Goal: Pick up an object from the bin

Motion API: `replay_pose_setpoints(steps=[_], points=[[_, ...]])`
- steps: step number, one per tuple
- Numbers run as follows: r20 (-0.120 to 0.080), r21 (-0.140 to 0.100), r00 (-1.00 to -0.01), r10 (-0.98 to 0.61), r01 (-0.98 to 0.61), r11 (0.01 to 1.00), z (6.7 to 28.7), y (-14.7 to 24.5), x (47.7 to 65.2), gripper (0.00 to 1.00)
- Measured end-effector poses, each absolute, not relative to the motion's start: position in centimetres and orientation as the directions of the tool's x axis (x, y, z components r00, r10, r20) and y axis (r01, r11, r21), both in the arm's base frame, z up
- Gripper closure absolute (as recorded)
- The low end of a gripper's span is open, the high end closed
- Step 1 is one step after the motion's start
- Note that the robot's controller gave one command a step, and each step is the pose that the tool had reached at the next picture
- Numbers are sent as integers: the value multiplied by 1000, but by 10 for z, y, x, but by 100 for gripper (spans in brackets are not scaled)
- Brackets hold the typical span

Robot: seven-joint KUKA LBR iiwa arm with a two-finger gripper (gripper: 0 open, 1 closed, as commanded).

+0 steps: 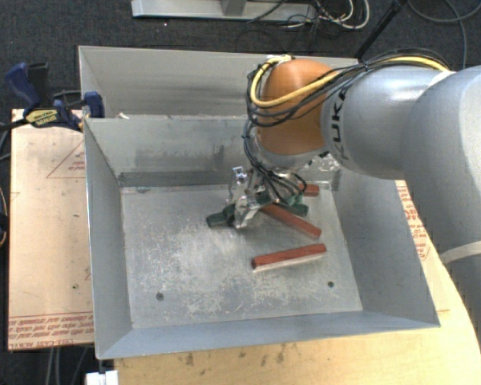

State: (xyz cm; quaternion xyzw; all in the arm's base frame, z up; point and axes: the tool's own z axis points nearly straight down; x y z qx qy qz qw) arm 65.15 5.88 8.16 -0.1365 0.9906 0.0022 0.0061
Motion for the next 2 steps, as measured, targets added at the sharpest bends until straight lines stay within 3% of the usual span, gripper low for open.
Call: replay_pose_setpoints(steps=[1, 2], points=[[-13, 3, -963, -270, -270, 963, 82, 59, 652, 100], [-2, 0, -967, -256, -256, 967, 271, 61, 645, 100]])
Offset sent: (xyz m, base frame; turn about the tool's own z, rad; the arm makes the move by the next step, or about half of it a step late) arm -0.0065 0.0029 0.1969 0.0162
